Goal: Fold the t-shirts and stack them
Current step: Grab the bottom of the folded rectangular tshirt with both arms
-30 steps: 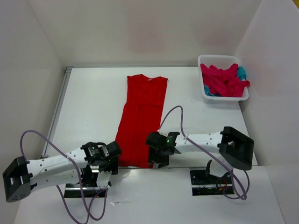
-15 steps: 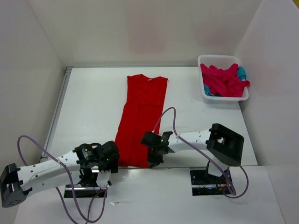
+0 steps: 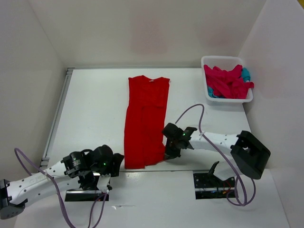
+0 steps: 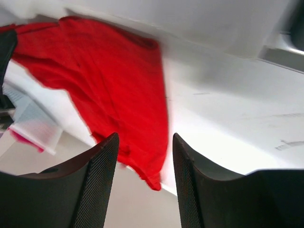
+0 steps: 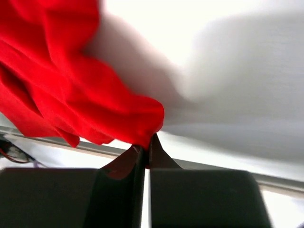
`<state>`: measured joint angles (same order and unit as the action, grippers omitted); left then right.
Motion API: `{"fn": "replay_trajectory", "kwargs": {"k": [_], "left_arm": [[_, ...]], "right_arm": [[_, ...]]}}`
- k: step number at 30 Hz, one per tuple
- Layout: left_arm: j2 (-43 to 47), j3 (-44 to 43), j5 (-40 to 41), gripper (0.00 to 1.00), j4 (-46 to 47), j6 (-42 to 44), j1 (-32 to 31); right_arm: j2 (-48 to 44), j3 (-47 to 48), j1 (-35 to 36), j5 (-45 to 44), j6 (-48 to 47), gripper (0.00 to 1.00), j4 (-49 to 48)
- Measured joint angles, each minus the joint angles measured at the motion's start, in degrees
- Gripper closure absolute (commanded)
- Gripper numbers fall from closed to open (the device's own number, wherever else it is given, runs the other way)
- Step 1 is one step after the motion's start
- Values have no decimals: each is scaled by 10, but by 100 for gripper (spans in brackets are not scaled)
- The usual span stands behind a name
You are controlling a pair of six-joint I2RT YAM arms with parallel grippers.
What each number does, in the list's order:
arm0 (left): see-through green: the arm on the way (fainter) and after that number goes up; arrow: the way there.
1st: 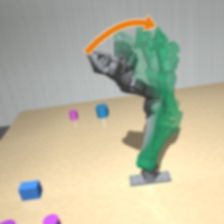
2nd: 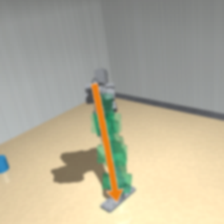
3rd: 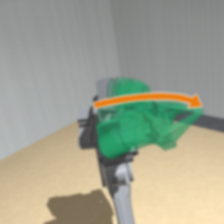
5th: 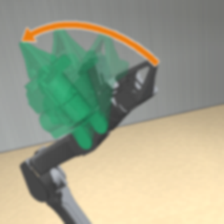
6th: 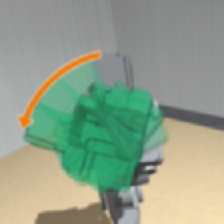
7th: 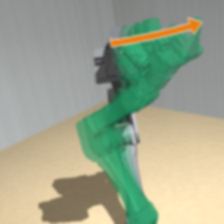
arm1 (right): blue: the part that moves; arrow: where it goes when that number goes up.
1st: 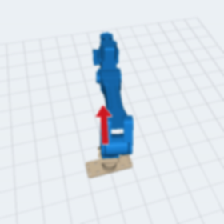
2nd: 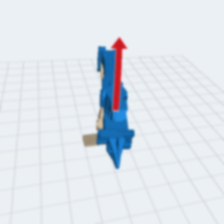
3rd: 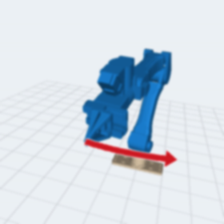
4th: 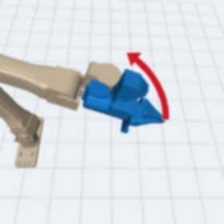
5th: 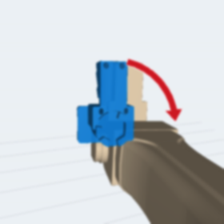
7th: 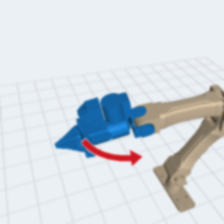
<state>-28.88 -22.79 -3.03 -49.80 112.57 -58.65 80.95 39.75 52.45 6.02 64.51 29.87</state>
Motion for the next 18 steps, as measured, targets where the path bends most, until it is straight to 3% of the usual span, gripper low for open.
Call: {"fn": "replay_trajectory", "kwargs": {"k": [1,2,4,6,10,18], "left_arm": [[5,4,-4,43,9,0,0],[13,14,-7,43,27,0,0],[21,37,-13,43,63,1,-2],[2,41,-21,42,61,1,-8],[-86,-4,-48,40,19,2,-24],[-106,-6,-54,39,17,2,-30]], "right_arm": [[-12,-8,-4,-3,-4,86,5],[-20,-14,-6,-3,-7,61,10],[-29,-23,-6,1,-16,47,14],[-29,-26,-6,5,-24,41,14],[-29,-27,-6,8,-35,39,15],[-63,-30,-6,9,-35,39,15]]}}
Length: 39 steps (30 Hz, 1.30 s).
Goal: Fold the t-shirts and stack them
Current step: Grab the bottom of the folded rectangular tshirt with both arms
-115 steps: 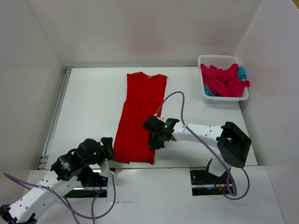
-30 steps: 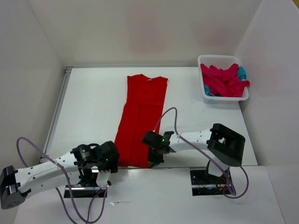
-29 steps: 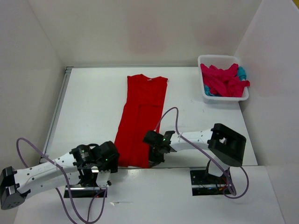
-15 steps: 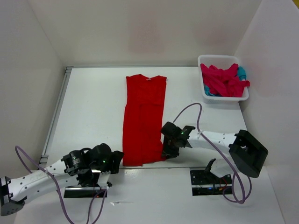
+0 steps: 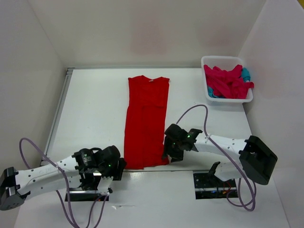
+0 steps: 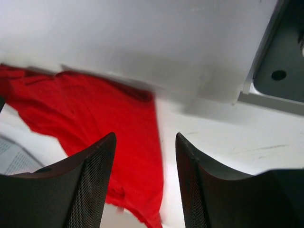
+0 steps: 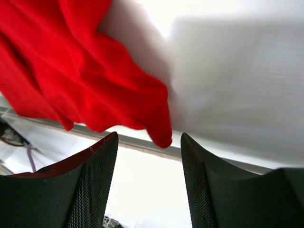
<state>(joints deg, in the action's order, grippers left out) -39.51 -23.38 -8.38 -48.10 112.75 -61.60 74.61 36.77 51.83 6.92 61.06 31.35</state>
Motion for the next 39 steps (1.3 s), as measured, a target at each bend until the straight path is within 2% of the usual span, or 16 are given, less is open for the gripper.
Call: {"fn": "replay_trajectory", "kwargs": {"k": [10,23,26,27,32,35,38,39], "left_arm": [[-87,-15,-26,39,24,0,-21],[-122,-6,-60,51,88,0,-21],[-119,-5,-72,65,93,0,-26],[-119,-3,-76,76,95,0,-27],[-127,3,-85,96,107,2,-27],[-127,8,-87,98,115,-3,-27],[-113,14,-88,99,122,-10,-27],[-102,16,-87,99,122,-19,-27]], "right_arm": [[-32,-6,0,0,9,38,16],[-71,-21,0,0,28,38,26],[-71,-22,0,-1,31,38,25],[-69,-22,-1,-1,32,38,25],[-44,-23,-6,-1,34,38,16],[-9,-23,-9,5,29,43,3],[25,-21,-9,15,21,59,-3],[31,-18,-9,16,18,71,-4]]}}
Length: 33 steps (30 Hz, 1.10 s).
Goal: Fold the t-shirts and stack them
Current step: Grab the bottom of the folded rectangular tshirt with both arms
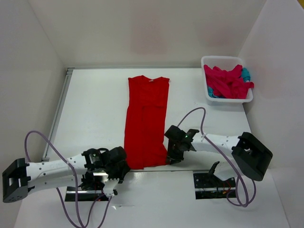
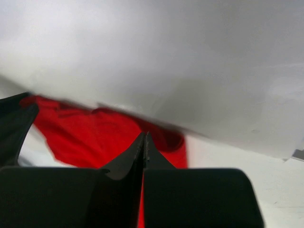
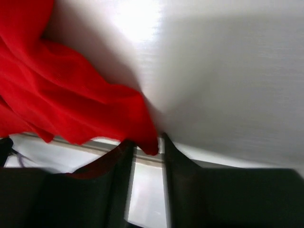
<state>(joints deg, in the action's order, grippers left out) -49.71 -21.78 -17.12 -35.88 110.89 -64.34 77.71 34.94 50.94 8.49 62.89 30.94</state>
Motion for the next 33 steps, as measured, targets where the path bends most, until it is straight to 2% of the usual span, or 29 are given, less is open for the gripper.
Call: {"fn": "replay_trajectory", "kwargs": {"k": [4,9,12,13,14,16,17,25,29,33], "left_arm": [[71,9,3,100,0,-24,0],[161,18,10,100,-13,-54,0],[179,18,11,97,-23,-64,0],[177,18,12,86,-26,-65,0],[172,18,13,69,-28,-64,0],[146,16,19,43,-31,-54,0],[122,15,21,41,-31,-46,0],[-141,-73,97,39,-33,-29,0],[-143,-73,116,43,-24,-26,0],[-133,-59,131,56,-21,-13,0]], "right_arm": [[16,4,0,9,-12,98,-7],[1,4,0,17,-14,100,-5],[-9,7,0,21,-15,99,-1],[-9,9,0,23,-15,90,0],[-9,11,0,24,-15,87,1],[-8,16,0,26,-20,84,2],[-7,18,0,27,-22,84,3],[-4,27,0,28,-26,83,4],[-11,26,0,28,-25,83,4],[-26,23,0,28,-23,83,3]]}}
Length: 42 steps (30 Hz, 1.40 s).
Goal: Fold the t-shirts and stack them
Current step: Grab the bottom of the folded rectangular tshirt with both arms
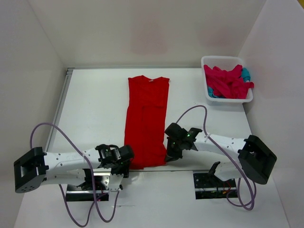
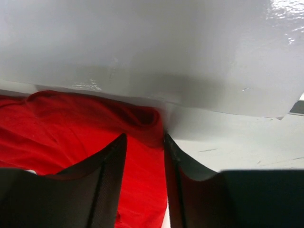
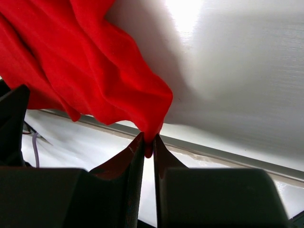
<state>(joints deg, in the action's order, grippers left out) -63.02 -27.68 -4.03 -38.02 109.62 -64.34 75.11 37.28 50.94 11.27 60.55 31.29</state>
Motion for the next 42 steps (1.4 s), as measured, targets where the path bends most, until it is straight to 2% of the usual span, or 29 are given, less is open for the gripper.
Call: {"fn": "replay_trajectory", "kwargs": {"k": [1,2,6,9,12,13,22,28,30,34,42], "left_arm": [[-1,0,0,60,1,1,0],[-4,0,2,68,2,3,0],[-17,-1,14,91,4,13,-9],[-28,-6,18,94,8,14,-14],[-33,-7,18,96,19,11,-15],[-34,-8,16,96,22,7,-15],[-36,-93,-48,97,7,-114,-12],[20,-109,-62,97,-30,-205,4],[27,-126,-68,97,-40,-233,24],[25,-159,-89,97,-44,-274,113],[-72,-235,-141,97,5,-308,309]], "right_arm": [[-2,-1,0,0,0,83,-1],[-4,-3,0,0,0,83,0],[-5,-3,0,0,0,83,0],[-5,-3,0,0,0,86,-1],[-5,-3,0,0,0,94,-2],[-5,-3,0,0,0,100,-2],[-2,0,0,3,-10,100,0],[5,72,0,7,-33,100,35],[5,107,-3,10,-42,100,40],[15,157,-27,19,-66,100,42],[117,231,-155,32,-144,100,49]]}}
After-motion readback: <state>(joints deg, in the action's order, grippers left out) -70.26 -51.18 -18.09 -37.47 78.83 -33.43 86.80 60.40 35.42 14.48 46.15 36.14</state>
